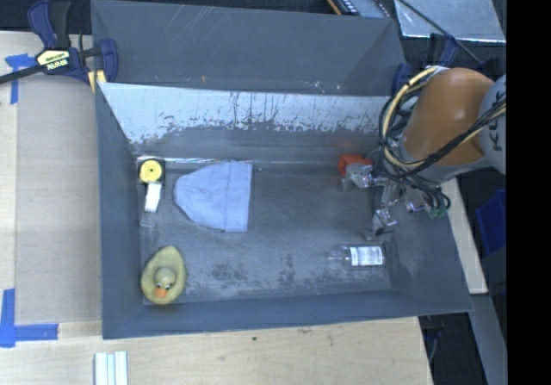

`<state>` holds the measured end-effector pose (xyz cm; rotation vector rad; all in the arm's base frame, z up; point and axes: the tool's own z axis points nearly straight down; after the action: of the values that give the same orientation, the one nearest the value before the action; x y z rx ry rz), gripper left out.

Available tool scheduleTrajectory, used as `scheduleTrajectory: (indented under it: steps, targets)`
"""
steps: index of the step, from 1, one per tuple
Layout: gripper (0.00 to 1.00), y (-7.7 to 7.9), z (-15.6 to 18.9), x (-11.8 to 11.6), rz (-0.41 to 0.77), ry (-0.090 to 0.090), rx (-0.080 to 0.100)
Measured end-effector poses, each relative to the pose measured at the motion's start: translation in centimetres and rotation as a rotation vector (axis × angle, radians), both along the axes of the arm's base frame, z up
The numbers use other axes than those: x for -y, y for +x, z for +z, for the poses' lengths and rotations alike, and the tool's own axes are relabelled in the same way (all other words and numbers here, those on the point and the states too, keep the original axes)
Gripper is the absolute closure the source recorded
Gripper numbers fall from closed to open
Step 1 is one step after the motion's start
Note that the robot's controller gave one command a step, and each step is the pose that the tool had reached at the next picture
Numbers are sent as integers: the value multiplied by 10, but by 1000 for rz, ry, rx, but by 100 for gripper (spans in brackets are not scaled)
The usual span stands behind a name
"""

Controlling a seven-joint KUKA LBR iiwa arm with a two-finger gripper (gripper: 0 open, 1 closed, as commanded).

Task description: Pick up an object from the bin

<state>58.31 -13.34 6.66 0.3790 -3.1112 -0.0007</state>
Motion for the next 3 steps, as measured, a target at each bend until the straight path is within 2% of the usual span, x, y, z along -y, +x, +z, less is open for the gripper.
scheduleTrajectory:
  steps: [1, 2, 3]
  targets:
    - [0, -39, 10, -11, -76, 1, 14]
    - [0, -50, 9, -18, 220, 2, 7]
    - [0, -75, 12, -15, 318, 3, 12]
